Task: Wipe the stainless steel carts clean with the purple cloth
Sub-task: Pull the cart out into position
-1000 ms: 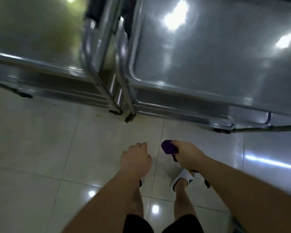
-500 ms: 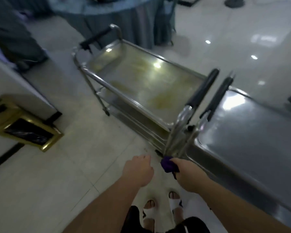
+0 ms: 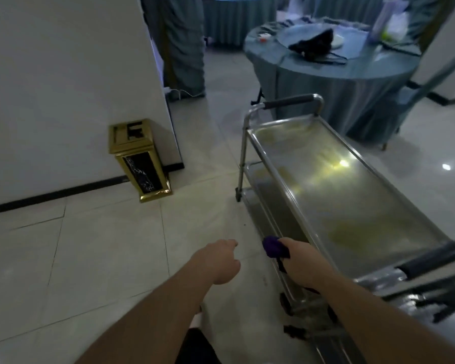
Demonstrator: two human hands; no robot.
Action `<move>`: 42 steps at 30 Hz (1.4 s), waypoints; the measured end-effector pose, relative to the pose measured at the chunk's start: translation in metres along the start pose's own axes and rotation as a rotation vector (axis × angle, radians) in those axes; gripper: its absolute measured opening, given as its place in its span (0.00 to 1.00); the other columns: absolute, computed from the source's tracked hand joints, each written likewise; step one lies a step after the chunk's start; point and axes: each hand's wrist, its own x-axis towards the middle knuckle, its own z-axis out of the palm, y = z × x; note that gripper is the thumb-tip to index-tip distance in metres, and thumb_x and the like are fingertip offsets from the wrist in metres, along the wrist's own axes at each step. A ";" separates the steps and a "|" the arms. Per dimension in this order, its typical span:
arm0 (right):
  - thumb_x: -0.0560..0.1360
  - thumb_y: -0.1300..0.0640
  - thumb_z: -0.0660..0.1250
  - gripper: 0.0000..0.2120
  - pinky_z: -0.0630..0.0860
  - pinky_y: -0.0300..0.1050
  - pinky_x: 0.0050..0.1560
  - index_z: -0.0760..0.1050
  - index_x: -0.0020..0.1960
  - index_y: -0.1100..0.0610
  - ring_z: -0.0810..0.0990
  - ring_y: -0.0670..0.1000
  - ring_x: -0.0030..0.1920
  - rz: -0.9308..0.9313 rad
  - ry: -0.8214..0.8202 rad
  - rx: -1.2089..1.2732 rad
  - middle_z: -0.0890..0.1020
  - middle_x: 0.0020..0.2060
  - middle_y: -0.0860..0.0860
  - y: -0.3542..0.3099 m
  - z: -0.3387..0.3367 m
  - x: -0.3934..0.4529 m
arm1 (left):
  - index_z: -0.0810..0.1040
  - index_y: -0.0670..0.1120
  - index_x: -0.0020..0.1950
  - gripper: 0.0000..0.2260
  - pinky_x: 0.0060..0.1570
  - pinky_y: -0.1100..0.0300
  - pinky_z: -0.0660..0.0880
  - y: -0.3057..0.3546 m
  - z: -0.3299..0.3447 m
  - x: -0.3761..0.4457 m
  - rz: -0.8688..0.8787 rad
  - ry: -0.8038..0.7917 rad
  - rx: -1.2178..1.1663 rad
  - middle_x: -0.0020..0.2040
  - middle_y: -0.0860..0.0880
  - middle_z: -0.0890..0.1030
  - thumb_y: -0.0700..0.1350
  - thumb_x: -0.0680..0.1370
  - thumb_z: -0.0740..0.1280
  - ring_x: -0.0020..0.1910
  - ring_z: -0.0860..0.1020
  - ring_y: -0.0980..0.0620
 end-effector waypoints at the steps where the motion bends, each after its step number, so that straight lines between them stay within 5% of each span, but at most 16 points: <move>1: 0.81 0.58 0.63 0.16 0.77 0.44 0.52 0.74 0.69 0.49 0.81 0.48 0.48 -0.012 -0.002 -0.013 0.83 0.49 0.46 -0.012 -0.004 0.017 | 0.56 0.53 0.86 0.29 0.77 0.49 0.65 -0.013 -0.013 0.010 -0.002 0.014 0.005 0.85 0.49 0.61 0.56 0.86 0.59 0.80 0.65 0.44; 6: 0.80 0.59 0.63 0.12 0.77 0.41 0.45 0.76 0.62 0.50 0.80 0.45 0.43 -0.019 0.040 -0.007 0.82 0.44 0.46 -0.079 -0.030 0.108 | 0.60 0.55 0.85 0.27 0.74 0.47 0.68 -0.087 -0.093 0.054 -0.017 0.061 0.042 0.83 0.49 0.65 0.55 0.86 0.58 0.78 0.68 0.44; 9: 0.81 0.59 0.63 0.12 0.69 0.33 0.37 0.76 0.63 0.52 0.78 0.41 0.41 -0.001 0.079 -0.005 0.82 0.44 0.47 -0.112 -0.039 0.154 | 0.62 0.55 0.84 0.26 0.72 0.47 0.71 -0.130 -0.137 0.075 -0.035 0.085 0.066 0.82 0.49 0.67 0.55 0.85 0.59 0.76 0.71 0.43; 16: 0.80 0.60 0.62 0.11 0.66 0.34 0.36 0.76 0.62 0.53 0.77 0.42 0.40 0.071 0.122 -0.007 0.82 0.45 0.48 -0.146 -0.061 0.234 | 0.64 0.54 0.82 0.24 0.66 0.47 0.74 -0.168 -0.215 0.147 -0.007 0.139 0.123 0.77 0.49 0.72 0.56 0.86 0.56 0.71 0.74 0.42; 23: 0.79 0.60 0.63 0.09 0.78 0.44 0.44 0.76 0.58 0.51 0.79 0.47 0.41 0.187 0.190 0.023 0.80 0.40 0.46 -0.116 -0.117 0.321 | 0.64 0.54 0.82 0.24 0.69 0.45 0.72 -0.123 -0.282 0.254 0.119 0.128 0.226 0.78 0.48 0.71 0.58 0.87 0.53 0.73 0.72 0.42; 36: 0.82 0.59 0.59 0.12 0.79 0.49 0.51 0.75 0.63 0.54 0.80 0.51 0.46 0.273 0.231 0.135 0.79 0.43 0.49 -0.016 -0.254 0.480 | 0.71 0.52 0.76 0.22 0.69 0.48 0.71 0.002 -0.390 0.433 0.193 0.131 0.248 0.74 0.49 0.75 0.59 0.87 0.51 0.71 0.74 0.44; 42: 0.81 0.60 0.61 0.14 0.74 0.44 0.49 0.74 0.66 0.53 0.78 0.49 0.46 0.434 0.233 0.261 0.78 0.44 0.47 0.025 -0.272 0.512 | 0.75 0.51 0.64 0.17 0.60 0.47 0.76 0.056 -0.426 0.510 0.302 0.085 0.319 0.62 0.48 0.81 0.57 0.87 0.51 0.59 0.79 0.44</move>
